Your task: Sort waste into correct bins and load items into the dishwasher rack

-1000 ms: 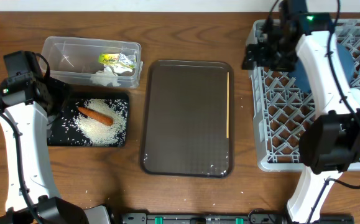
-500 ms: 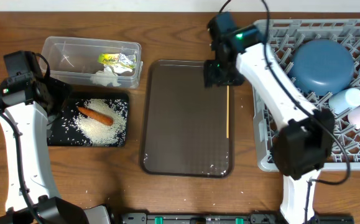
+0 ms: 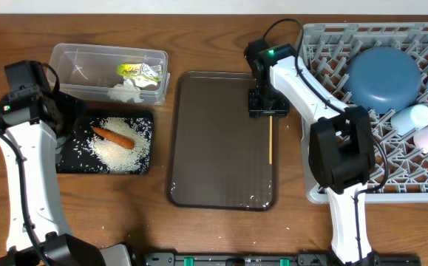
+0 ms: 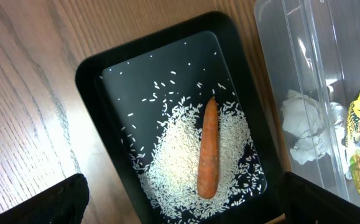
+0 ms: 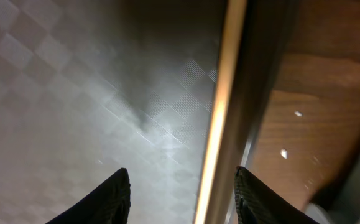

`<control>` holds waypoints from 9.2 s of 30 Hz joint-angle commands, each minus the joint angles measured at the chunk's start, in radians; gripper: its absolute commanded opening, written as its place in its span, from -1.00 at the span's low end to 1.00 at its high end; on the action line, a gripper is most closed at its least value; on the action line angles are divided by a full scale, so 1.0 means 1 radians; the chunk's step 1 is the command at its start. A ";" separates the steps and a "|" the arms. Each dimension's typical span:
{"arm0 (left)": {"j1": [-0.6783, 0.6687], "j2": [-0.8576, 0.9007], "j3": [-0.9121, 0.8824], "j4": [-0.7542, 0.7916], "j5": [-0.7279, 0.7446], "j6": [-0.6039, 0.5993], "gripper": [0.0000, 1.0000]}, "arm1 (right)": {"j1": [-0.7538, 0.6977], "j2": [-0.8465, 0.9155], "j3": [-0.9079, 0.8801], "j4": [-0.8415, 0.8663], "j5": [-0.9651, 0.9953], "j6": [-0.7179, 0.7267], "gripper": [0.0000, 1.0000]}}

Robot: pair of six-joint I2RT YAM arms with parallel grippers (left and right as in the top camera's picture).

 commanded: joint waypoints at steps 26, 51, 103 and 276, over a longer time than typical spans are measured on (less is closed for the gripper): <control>0.004 0.008 0.001 -0.006 -0.012 0.002 0.96 | -0.010 0.041 -0.080 0.094 -0.089 -0.029 -0.97; 0.004 0.008 0.001 -0.006 -0.012 0.002 0.96 | -0.352 -0.428 0.063 0.071 -0.098 -0.402 -0.98; 0.004 0.008 0.001 -0.006 -0.012 0.002 0.96 | -0.130 -1.186 -0.607 0.116 -0.165 -0.272 0.98; -0.355 -1.464 -1.331 0.934 0.113 0.612 0.96 | -0.399 -2.295 -1.906 1.175 -0.136 -0.445 0.99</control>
